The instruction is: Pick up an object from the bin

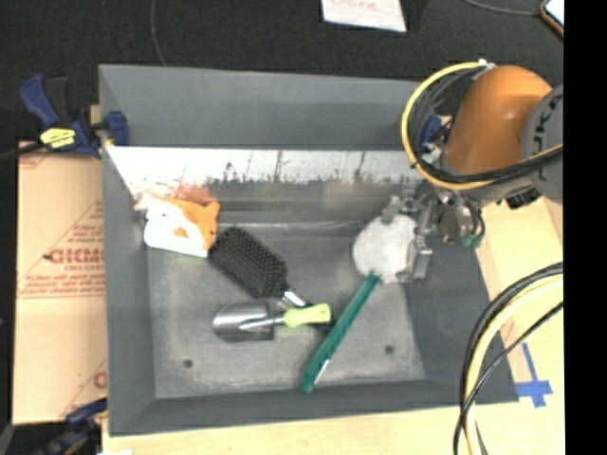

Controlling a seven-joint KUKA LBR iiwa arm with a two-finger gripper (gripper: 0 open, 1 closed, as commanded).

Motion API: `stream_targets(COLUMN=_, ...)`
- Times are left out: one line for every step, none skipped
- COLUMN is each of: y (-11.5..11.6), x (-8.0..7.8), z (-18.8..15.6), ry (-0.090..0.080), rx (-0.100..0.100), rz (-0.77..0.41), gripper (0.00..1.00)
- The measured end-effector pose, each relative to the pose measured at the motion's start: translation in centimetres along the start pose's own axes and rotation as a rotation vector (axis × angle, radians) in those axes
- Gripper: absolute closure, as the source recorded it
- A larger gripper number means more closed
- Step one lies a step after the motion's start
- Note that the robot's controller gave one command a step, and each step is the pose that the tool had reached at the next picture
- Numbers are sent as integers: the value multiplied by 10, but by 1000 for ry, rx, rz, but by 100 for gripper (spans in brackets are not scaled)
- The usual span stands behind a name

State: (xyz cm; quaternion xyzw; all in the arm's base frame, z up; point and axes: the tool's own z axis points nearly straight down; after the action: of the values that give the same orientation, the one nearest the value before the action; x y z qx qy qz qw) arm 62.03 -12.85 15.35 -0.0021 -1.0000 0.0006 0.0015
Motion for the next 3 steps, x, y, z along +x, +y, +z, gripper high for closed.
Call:
stream_targets(y=1, x=-2, z=-5, ry=-8, rx=1, rz=-4, gripper=0)
stream_targets(y=-18, x=-32, z=81, ry=-17, rx=6, rz=-460, gripper=0)
stream_targets(y=-17, x=-34, z=79, ry=-22, rx=7, rz=-532, gripper=0)
